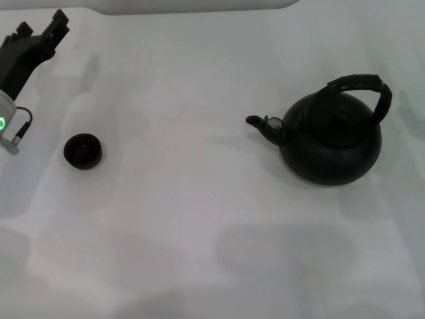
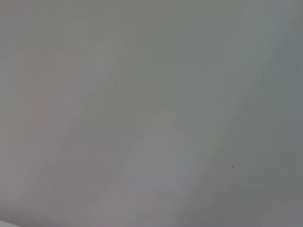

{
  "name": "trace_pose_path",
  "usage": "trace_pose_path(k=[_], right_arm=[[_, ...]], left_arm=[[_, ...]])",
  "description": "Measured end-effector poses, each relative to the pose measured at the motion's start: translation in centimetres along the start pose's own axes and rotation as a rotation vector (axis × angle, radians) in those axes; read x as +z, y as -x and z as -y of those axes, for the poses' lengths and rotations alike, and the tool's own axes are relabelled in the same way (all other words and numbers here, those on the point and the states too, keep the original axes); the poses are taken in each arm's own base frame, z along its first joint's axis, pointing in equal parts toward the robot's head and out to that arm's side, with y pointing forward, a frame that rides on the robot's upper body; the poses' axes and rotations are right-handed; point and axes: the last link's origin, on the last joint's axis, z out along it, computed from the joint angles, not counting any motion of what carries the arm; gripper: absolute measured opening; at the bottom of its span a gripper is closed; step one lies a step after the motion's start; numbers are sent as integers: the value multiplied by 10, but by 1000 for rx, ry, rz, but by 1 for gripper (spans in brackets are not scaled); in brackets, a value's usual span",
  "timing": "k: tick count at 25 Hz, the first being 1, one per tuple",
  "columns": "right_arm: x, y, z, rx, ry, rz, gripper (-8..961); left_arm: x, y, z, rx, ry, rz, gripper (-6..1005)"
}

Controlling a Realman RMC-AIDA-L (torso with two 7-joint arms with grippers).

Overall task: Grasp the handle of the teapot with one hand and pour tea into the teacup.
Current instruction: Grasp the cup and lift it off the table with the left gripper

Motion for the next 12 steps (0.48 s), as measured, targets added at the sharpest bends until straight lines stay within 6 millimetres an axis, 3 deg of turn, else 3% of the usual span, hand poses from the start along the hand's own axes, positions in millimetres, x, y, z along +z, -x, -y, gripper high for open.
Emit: trace_pose_path(k=[12], right_arm=[[0, 0, -1, 4, 1, 3, 873]], left_arm=[[0, -1, 0, -2, 2, -3, 877]])
